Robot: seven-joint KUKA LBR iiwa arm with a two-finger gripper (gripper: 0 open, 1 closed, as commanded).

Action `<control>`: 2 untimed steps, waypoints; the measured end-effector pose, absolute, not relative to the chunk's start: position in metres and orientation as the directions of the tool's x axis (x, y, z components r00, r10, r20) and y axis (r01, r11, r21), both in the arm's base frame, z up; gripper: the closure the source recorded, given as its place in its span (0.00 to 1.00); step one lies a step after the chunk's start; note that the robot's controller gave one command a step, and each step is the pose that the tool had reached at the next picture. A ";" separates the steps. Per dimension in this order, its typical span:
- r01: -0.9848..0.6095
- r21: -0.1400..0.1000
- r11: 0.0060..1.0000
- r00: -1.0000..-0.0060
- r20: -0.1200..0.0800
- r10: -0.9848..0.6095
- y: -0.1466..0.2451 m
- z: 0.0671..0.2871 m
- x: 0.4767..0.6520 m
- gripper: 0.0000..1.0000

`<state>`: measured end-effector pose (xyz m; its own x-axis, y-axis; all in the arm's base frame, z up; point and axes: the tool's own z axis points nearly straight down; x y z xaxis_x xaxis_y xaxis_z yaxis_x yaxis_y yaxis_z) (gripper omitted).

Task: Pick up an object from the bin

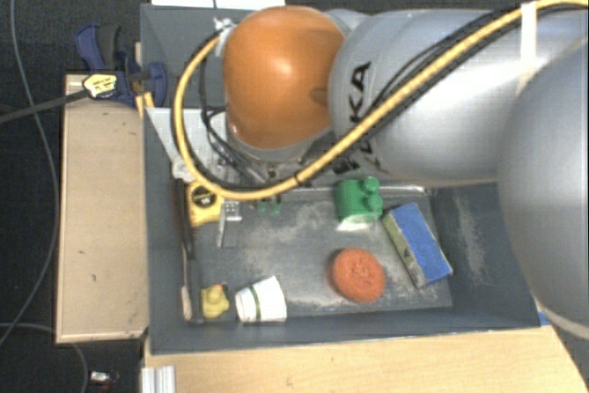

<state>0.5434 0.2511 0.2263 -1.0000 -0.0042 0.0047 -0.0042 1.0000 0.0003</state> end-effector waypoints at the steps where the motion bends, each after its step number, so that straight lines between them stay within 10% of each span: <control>1: 0.001 0.002 1.000 -1.000 -0.003 0.001 0.250 0.230 0.546 0.00; 2: 0.167 0.006 0.986 -0.986 -0.008 0.168 0.241 0.191 0.537 0.00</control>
Offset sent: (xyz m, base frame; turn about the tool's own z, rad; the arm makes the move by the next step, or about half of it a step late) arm -0.0201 -0.0202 -0.0872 0.3611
